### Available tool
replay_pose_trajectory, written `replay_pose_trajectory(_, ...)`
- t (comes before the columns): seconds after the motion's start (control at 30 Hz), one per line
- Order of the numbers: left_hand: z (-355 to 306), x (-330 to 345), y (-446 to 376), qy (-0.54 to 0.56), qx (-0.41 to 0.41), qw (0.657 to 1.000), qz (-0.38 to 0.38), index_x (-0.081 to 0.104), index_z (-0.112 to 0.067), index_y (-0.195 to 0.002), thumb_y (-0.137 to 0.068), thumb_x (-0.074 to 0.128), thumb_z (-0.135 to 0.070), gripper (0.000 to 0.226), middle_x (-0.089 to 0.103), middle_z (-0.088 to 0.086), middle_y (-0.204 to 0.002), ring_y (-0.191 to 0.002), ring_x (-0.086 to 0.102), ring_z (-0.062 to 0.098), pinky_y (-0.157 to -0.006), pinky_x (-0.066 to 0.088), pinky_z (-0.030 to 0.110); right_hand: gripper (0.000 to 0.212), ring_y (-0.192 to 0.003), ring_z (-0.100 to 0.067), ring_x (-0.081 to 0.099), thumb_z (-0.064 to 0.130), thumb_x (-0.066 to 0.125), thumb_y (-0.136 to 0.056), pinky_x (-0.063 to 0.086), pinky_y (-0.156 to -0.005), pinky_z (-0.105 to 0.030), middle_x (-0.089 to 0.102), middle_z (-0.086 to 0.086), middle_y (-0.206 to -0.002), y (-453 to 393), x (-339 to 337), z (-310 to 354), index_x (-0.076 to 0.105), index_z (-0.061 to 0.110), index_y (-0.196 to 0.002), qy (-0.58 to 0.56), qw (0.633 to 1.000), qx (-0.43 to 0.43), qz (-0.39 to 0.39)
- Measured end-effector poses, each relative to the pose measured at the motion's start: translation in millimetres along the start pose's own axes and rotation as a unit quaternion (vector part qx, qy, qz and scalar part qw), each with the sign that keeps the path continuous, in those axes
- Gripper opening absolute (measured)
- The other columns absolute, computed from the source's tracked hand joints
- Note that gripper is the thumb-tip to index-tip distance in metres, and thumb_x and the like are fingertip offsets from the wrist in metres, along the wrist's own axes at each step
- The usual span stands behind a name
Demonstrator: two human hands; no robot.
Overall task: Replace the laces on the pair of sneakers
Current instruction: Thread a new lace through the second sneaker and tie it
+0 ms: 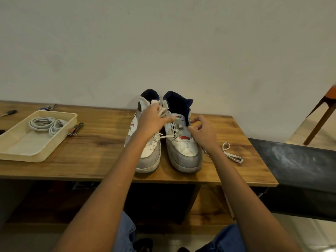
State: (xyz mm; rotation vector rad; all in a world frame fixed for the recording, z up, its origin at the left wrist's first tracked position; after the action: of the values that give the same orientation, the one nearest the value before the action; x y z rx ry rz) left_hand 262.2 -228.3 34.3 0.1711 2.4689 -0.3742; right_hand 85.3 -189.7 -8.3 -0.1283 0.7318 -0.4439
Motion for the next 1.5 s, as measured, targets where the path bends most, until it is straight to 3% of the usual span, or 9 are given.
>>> replay_pose_trajectory(0.13,4.0,41.4,10.9,-0.163,0.002,0.976,0.143,0.063,-0.007,-0.095,-0.076,0.075,-0.030,0.032,0.063,0.005,-0.090,-0.083,0.058,0.019,-0.076,0.046,0.031,0.026,-0.064,-0.009,0.054,0.033,0.049,-0.097,0.042,-0.049,-0.018,0.059,0.002,-0.081,-5.6,-21.4,-26.2,0.055,0.012,-0.110,-0.130,0.989,0.076,0.005)
replay_pose_trajectory(0.43,1.3,39.0,12.2,-0.158,0.007,0.986,0.048,0.069,-0.010,-0.099,-0.086,0.065,-0.023,0.018,0.067,0.008,-0.093,-0.085,0.058,0.019,-0.072,0.042,0.030,0.041,-0.082,-0.014,0.058,0.052,0.063,-0.082,0.051,-0.071,-0.033,0.061,0.000,-0.089,-1.4,2.2,-20.7,0.054,0.018,-0.103,0.017,0.995,0.045,0.083)
replay_pose_trajectory(0.63,-6.1,-18.4,16.6,-0.005,0.004,0.970,-0.242,0.063,-0.002,-0.094,-0.095,0.052,-0.021,0.022,0.057,0.005,-0.084,-0.074,0.046,0.012,-0.051,0.027,0.016,0.034,-0.092,-0.020,0.057,0.039,0.060,-0.082,0.050,-0.078,-0.038,0.062,-0.002,-0.100,-6.9,3.2,-21.5,0.052,0.019,-0.108,0.063,0.994,0.082,0.034)
replay_pose_trajectory(0.73,14.4,-64.6,19.5,0.180,-0.055,0.886,-0.425,0.056,0.003,-0.100,-0.099,0.044,-0.022,0.028,0.054,0.006,-0.088,-0.080,0.047,0.011,-0.056,0.035,0.015,0.032,-0.091,-0.019,0.058,0.038,0.059,-0.083,0.049,-0.074,-0.035,0.062,-0.002,-0.101,-7.4,0.8,-21.7,0.053,0.018,-0.107,0.049,0.995,0.087,0.026)
replay_pose_trajectory(0.8,29.3,-69.8,19.8,0.273,-0.095,0.840,-0.460,0.054,0.000,-0.107,-0.100,0.037,-0.011,0.022,0.054,0.005,-0.098,-0.088,0.049,0.010,-0.065,0.040,0.010,0.035,-0.092,-0.019,0.057,0.038,0.060,-0.082,0.048,-0.074,-0.034,0.061,-0.001,-0.099,-5.7,3.4,-19.4,0.053,0.017,-0.110,0.053,0.995,0.078,0.035)
replay_pose_trajectory(1.0,32.7,-20.6,1.5,0.487,-0.170,0.822,-0.241,0.044,-0.015,-0.072,-0.092,0.028,0.007,0.034,0.046,0.000,-0.068,-0.049,0.046,0.008,-0.045,0.035,0.018,0.035,-0.091,-0.018,0.057,0.037,0.061,-0.083,0.047,-0.072,-0.033,0.062,-0.001,-0.097,-6.1,7.9,-16.2,0.055,0.019,-0.112,0.073,0.995,0.056,0.030)
replay_pose_trajectory(1.17,15.1,6.2,0.9,0.027,-0.072,0.997,-0.023,0.060,-0.005,-0.088,-0.093,0.050,-0.022,0.020,0.048,0.003,-0.072,-0.065,0.045,0.016,-0.062,0.040,0.029,0.032,-0.081,-0.018,0.057,0.035,0.061,-0.084,0.046,-0.068,-0.032,0.061,-0.001,-0.083,-5.2,4.5,-17.2,0.057,0.016,-0.110,0.066,0.997,0.042,0.016)
replay_pose_trajectory(1.3,4.8,37.3,7.8,-0.131,-0.001,0.986,0.099,0.068,-0.011,-0.090,-0.078,0.072,-0.032,0.025,0.060,0.002,-0.080,-0.078,0.058,0.018,-0.067,0.041,0.027,0.032,-0.079,-0.017,0.057,0.036,0.061,-0.084,0.047,-0.070,-0.034,0.060,0.001,-0.077,-5.4,6.3,-18.1,0.057,0.018,-0.110,0.060,0.997,0.047,0.021)
replay_pose_trajectory(1.5,2.5,41.6,8.6,-0.174,0.005,0.983,0.065,0.068,-0.009,-0.096,-0.083,0.069,-0.026,0.021,0.066,0.008,-0.093,-0.086,0.057,0.020,-0.076,0.042,0.030,0.033,-0.085,-0.017,0.056,0.035,0.061,-0.083,0.044,-0.068,-0.030,0.060,0.001,-0.088,-4.1,5.6,-17.4,0.057,0.018,-0.110,0.067,0.996,0.051,0.009)
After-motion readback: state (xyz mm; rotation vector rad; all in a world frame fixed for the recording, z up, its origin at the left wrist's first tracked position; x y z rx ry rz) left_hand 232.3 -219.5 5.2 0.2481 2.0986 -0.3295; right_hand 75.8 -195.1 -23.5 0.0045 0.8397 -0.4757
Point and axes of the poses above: each hand's wrist, its own y-axis away from the middle knuckle, its own x-axis out of the palm, z = x × y, the point moved 7 cm from there along -y, towards the middle knuckle
